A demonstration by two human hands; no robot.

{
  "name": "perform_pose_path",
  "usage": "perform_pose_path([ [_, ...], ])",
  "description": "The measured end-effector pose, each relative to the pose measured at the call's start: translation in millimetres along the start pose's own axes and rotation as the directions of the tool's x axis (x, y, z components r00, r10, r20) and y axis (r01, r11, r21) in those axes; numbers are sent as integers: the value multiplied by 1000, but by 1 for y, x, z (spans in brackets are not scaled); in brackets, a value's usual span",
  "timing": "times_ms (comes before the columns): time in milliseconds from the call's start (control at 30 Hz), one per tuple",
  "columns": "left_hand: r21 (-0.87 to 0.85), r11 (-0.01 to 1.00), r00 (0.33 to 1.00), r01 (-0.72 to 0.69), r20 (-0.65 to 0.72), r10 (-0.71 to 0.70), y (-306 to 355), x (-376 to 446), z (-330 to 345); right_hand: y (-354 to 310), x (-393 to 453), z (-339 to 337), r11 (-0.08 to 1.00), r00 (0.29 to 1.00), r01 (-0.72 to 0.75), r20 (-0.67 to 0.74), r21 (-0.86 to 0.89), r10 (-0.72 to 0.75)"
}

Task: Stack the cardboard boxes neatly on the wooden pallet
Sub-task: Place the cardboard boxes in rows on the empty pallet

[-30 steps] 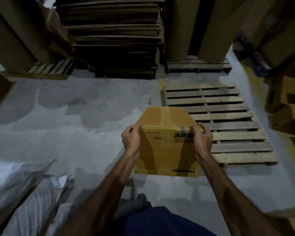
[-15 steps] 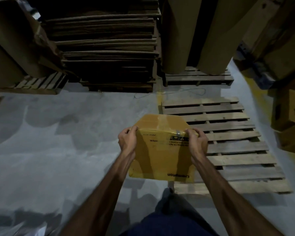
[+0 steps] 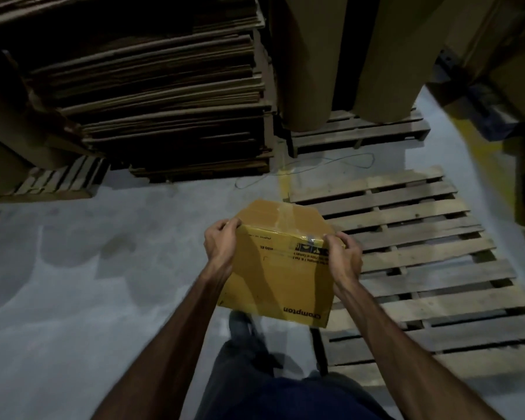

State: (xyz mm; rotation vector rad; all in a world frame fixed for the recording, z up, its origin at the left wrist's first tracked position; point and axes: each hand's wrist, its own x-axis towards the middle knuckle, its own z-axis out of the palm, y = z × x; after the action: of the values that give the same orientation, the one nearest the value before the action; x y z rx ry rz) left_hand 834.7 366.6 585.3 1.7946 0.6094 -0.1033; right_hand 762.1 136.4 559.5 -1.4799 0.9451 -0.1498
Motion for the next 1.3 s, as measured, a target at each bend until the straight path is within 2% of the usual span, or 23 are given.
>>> perform_pose_path([
  [200, 104, 990, 970, -99, 232, 73, 33, 117, 67, -8, 62, 48, 993, 985, -83, -146, 89, 96],
  [333, 148, 974, 889, -171, 450, 88, 51, 197, 114, -8, 101, 92, 966, 935, -144, -289, 213, 203],
  [500, 158, 968, 801, -193, 595, 63, 56, 275, 174, 0, 160, 131, 932, 870, -157, -401, 326, 287],
  [733, 118, 977, 743, -175, 667, 53, 15, 370, 272, 64, 258, 179, 925, 831, -114, -475, 362, 288],
  [900, 46, 967, 722, -249, 674, 154, -45, 443, 350, 147, 332, 239, 957, 809, -31, -555, 287, 193],
  [967, 17, 962, 738, -272, 645, 197, -76, 472, 372, 179, 354, 267, 961, 801, -10, -573, 277, 174],
  [1167, -50, 951, 764, -306, 583, 276, -148, 557, 413, 245, 402, 350, 967, 833, 81, -549, 243, 68],
  [1300, -56, 951, 786, -305, 548, 284, -172, 605, 438, 280, 429, 388, 968, 886, 143, -462, 208, -32],
])
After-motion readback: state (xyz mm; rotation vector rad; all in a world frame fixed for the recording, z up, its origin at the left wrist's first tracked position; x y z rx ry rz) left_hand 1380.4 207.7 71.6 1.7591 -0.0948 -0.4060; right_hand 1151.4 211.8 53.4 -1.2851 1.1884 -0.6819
